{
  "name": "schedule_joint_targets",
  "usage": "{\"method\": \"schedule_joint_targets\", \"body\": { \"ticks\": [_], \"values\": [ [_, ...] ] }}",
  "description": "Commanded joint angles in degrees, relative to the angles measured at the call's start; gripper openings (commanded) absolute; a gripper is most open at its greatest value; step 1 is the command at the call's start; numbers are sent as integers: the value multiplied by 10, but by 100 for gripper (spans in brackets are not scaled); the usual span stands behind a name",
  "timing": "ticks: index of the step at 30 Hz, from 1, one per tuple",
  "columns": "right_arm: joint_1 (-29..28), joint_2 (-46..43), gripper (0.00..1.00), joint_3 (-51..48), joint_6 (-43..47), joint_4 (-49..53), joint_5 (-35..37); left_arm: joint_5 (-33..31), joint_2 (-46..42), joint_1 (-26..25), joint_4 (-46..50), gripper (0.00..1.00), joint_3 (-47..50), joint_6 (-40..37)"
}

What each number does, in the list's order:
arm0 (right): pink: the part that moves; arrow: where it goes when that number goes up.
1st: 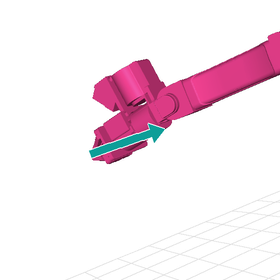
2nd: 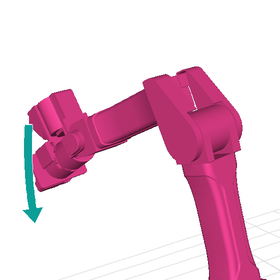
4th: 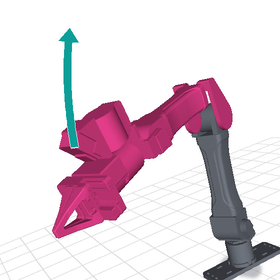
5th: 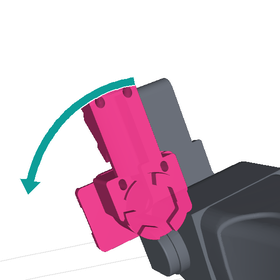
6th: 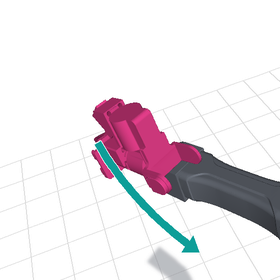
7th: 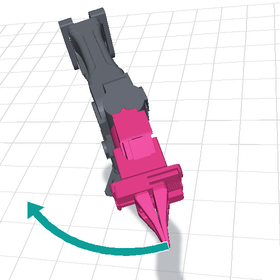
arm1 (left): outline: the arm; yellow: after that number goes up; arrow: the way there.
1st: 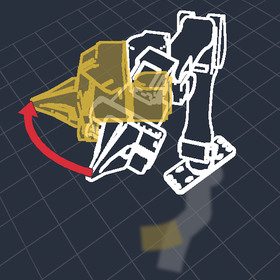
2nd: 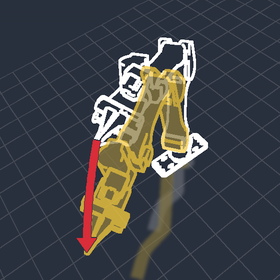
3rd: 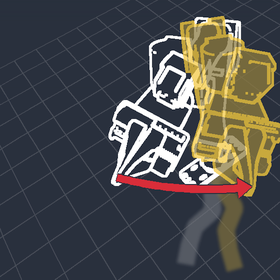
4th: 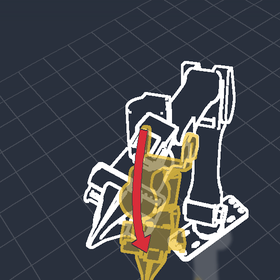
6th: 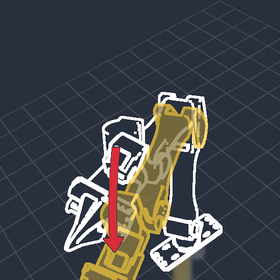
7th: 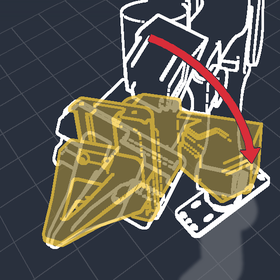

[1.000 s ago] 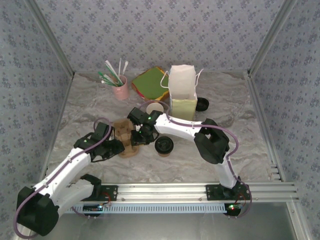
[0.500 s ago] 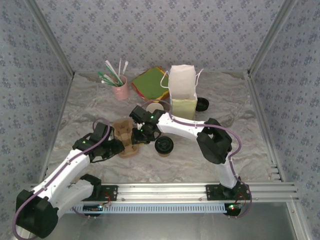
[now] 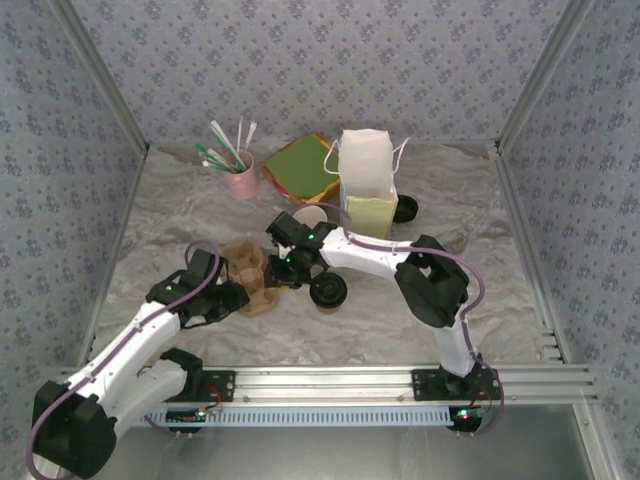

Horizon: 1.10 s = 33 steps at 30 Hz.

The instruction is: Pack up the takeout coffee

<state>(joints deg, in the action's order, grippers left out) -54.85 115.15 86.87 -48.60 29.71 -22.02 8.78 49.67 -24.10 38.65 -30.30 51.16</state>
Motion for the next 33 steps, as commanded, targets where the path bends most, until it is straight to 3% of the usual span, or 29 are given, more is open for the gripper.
{"method": "schedule_joint_targets", "body": {
  "ticks": [1, 20, 26, 33],
  "values": [
    [-7, -16, 28, 2, -9, -27, -35, 39, -29, 0, -55, 36, 5, 17],
    [-18, 0, 29, 33, 11, 16, -19, 56, -108, 23, -95, 39, 43, 56],
    [-19, 1, 30, 38, 17, 30, -5, 30, -114, 28, -55, 40, 43, 53],
    [-24, 13, 41, 55, 25, 69, 23, 41, -109, 27, -67, 38, 47, 53]
  ]
}}
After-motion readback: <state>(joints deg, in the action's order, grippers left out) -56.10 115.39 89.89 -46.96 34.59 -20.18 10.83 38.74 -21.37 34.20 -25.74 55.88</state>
